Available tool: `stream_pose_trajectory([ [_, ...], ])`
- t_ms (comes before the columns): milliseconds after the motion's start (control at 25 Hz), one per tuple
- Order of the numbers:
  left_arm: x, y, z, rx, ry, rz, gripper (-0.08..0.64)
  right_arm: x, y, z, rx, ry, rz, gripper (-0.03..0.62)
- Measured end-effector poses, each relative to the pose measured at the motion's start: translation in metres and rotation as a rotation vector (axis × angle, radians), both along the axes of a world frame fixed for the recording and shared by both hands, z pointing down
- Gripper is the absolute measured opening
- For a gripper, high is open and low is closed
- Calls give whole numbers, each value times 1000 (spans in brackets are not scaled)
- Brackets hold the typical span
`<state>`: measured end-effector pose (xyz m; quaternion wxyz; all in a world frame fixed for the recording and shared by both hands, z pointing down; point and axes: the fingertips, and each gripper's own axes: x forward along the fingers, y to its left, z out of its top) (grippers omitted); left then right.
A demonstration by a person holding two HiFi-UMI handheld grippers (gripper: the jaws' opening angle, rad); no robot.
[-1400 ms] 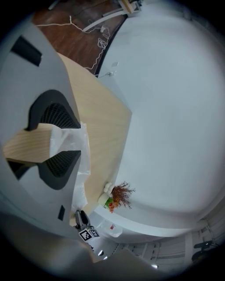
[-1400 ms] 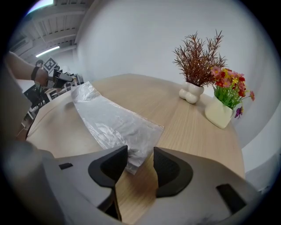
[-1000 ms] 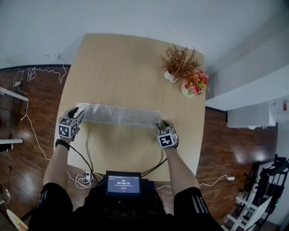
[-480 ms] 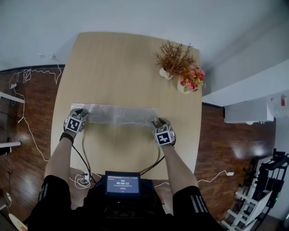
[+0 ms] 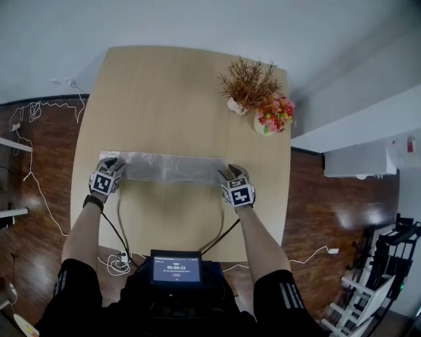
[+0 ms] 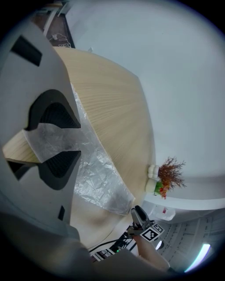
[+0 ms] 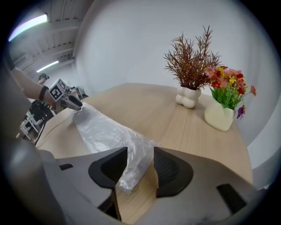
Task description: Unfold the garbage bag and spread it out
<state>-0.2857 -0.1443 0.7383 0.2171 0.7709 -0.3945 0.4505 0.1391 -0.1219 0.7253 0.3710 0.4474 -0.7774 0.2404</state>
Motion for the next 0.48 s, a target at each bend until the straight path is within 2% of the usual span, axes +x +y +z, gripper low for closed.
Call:
stream_pose_trajectory([
  [200, 19, -8, -25, 42, 58, -10, 161, -6, -17, 0, -7, -17, -31, 215],
  [480, 58, -6, -31, 61, 82, 70, 161, -19, -27, 2, -39, 10, -71, 188],
])
